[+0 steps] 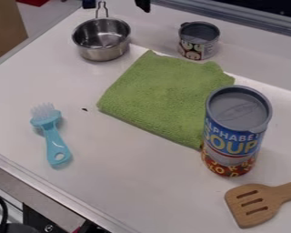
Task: Push the can to upper right side of the table
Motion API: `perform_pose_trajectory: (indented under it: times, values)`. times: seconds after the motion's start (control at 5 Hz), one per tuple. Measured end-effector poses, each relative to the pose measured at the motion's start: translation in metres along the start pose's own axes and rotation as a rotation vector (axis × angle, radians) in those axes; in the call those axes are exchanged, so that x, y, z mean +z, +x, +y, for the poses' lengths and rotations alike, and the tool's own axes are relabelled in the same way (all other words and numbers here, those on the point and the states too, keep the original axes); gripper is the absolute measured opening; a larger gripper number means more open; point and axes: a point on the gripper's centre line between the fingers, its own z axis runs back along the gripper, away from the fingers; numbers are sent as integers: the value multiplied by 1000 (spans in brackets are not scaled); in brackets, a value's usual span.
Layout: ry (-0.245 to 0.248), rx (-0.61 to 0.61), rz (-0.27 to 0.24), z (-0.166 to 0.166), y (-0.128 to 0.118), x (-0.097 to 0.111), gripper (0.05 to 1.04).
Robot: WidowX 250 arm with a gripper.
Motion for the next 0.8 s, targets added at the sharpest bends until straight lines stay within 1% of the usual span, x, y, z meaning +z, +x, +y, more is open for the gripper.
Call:
perform_pose_trajectory:
  times: [0.2,0.4,0.6,0.8]
  values:
    - [44,88,-5,-7,-8,-9,997]
    - [33,120,-13,-12,-13,-12,997]
    - [55,109,4,-12,-23,-24,997]
    - [67,109,30,-11,-36,-32,997]
